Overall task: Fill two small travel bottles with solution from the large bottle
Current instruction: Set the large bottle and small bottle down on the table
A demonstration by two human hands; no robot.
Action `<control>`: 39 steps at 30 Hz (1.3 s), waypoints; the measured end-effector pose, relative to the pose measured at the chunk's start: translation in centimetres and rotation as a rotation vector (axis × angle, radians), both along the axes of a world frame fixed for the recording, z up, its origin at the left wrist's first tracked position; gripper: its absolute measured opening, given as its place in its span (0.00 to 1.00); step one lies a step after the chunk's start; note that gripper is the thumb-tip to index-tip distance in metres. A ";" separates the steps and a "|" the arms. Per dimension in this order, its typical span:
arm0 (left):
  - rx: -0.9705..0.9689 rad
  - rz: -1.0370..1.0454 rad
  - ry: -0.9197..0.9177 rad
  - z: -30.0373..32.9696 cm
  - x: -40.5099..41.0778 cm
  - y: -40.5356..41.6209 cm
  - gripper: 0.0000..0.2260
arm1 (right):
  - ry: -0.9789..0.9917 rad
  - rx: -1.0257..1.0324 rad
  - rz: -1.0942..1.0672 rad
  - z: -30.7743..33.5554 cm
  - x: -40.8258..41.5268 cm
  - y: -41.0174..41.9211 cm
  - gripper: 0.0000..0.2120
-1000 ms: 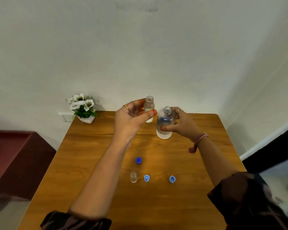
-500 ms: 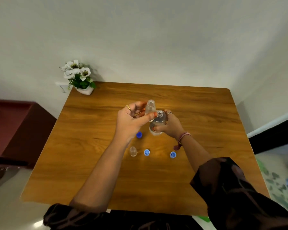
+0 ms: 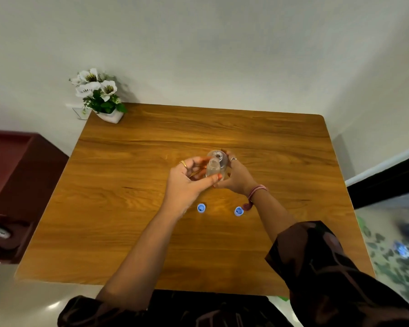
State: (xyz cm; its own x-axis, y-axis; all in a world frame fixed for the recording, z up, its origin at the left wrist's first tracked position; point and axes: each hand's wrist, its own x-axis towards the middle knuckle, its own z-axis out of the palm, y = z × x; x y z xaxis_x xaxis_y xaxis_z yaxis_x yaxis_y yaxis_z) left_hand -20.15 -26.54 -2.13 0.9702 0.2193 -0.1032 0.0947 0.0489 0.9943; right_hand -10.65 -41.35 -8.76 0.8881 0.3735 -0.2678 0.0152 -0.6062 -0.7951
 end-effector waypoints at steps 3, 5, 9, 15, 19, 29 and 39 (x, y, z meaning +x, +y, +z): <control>0.033 -0.051 0.036 -1.4 -0.8 -1.0 0.19 | 0.083 -0.024 -0.015 -0.4 -0.2 -1.6 0.52; 0.032 -0.080 0.055 -2.4 -1.4 -1.8 0.19 | 0.112 -0.004 -0.083 -0.8 -0.6 -3.0 0.49; 0.056 -0.081 0.117 -5.0 -2.4 -3.6 0.19 | 0.079 0.022 -0.225 -1.8 -2.3 -5.7 0.39; 0.140 -0.044 0.189 -8.8 -3.4 -5.4 0.18 | 0.010 0.082 -0.381 -3.1 -5.2 -8.4 0.27; 0.194 -0.019 0.218 -10.5 -3.6 -5.9 0.18 | 0.004 0.095 -0.421 -4.0 -6.7 -9.5 0.24; 0.326 -0.015 0.237 -12.5 -3.6 -6.8 0.18 | -0.018 0.170 -0.459 -4.1 -8.0 -10.0 0.18; 0.279 -0.031 0.216 -13.1 -3.6 -6.7 0.24 | -0.054 0.157 -0.431 -3.4 -8.2 -9.5 0.14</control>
